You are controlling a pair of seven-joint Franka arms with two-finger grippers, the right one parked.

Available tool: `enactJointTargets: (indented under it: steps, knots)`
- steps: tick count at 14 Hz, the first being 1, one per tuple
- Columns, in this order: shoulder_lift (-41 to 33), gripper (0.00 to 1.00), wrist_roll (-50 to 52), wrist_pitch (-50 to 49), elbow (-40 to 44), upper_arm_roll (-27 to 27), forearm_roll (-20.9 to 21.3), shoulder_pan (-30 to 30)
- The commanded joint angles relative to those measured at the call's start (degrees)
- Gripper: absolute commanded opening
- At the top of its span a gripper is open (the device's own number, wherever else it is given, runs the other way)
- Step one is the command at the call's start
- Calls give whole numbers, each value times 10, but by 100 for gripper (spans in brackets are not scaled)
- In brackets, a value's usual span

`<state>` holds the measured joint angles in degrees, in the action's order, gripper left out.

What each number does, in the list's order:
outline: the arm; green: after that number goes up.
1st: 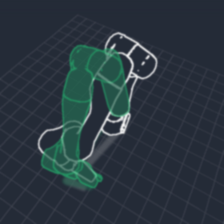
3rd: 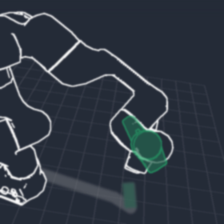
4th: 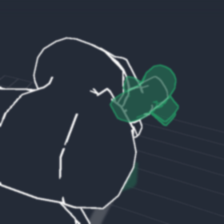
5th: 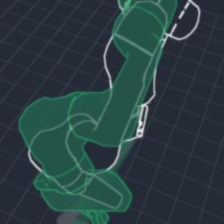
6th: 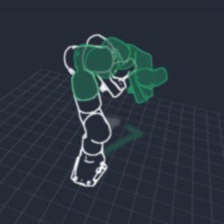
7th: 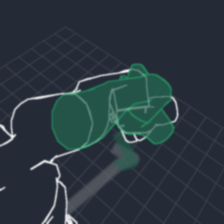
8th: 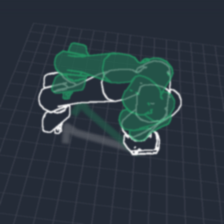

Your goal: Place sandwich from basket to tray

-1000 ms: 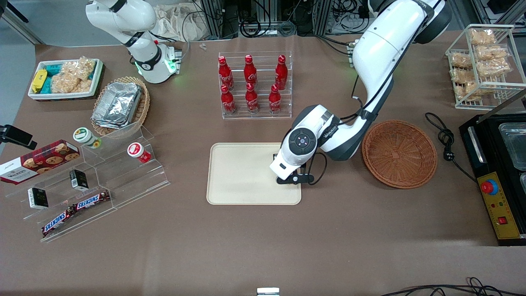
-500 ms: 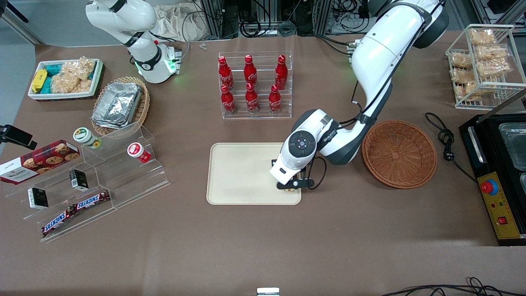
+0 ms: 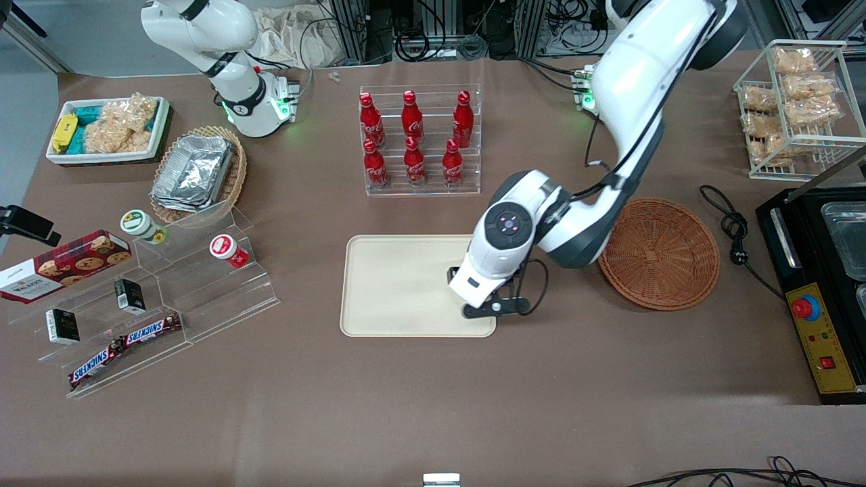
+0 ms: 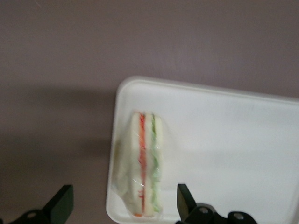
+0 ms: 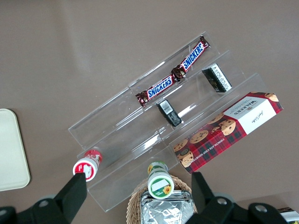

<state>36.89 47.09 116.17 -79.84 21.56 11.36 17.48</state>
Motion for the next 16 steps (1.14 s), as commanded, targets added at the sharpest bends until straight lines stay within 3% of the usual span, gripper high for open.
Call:
enactJointTargets:
  steps: [1,3,5,8,11,14,16]
  knots:
    - [-84,100,-60,-62,-22,0,1,-46]
    - [-140,100,-88,-110,-57,4,-5,-104]
    - [-230,99,-178,-110,-137,-5,-29,-123]
    - [-322,99,-335,-123,-210,-98,-82,-126]
    - [-334,99,-505,-213,-185,-166,-86,-128]
    - [-321,99,-596,-243,-132,-221,-84,-131]
    - [-303,100,-618,-244,-112,-226,-77,-130]
